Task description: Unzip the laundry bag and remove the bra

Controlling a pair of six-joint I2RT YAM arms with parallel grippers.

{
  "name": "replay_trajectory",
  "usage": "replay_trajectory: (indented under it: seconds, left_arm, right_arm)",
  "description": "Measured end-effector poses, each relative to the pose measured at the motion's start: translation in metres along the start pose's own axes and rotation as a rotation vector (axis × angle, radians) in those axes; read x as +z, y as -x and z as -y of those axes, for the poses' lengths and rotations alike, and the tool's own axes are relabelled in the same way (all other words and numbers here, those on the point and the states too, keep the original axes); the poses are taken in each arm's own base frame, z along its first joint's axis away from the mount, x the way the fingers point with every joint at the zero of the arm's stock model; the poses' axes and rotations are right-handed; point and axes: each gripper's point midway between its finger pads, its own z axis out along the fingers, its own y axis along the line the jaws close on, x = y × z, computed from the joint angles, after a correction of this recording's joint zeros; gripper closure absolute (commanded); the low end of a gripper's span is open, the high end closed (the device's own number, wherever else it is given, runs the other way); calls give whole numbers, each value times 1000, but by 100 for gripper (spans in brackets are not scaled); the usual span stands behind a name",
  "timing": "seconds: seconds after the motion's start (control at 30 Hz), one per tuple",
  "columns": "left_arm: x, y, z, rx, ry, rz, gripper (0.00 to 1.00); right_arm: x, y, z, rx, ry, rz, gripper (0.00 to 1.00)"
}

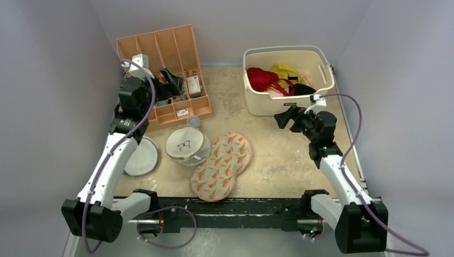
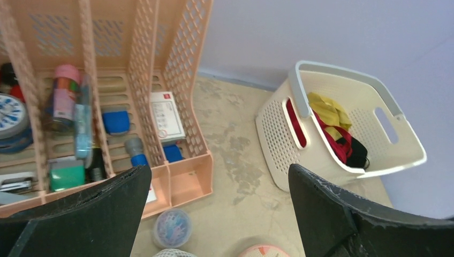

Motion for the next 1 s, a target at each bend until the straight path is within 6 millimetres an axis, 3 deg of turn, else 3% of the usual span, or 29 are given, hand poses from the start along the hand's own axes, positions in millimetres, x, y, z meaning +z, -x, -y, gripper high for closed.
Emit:
replay_trajectory:
  seconds: [0.2,0.4,0.67,0.8,0.9,1.0]
  left_arm:
    - [20,-35,20,-31,-82,-109,0]
    - [31,-75,44,-44,-151,-225,0]
    - [32,-89,55,-51,-180,-267,0]
    - [32,-87,57,-50,-184,-263,0]
    - [31,-86,60,-48,-188,-260,0]
    - [31,-87,62,-46,-193,-263,0]
  right_arm:
    - [13,-54,-31,66,185,-133,0]
    - [6,-103,-90,41,378,-250,0]
    - [-13,-161,-168,-11,608,-380,4]
    - [-19,-200,-185,-12,650,-479,11]
    - [-15,-220,-183,7,623,-528,12]
    - [-10,-227,-174,33,566,-542,10]
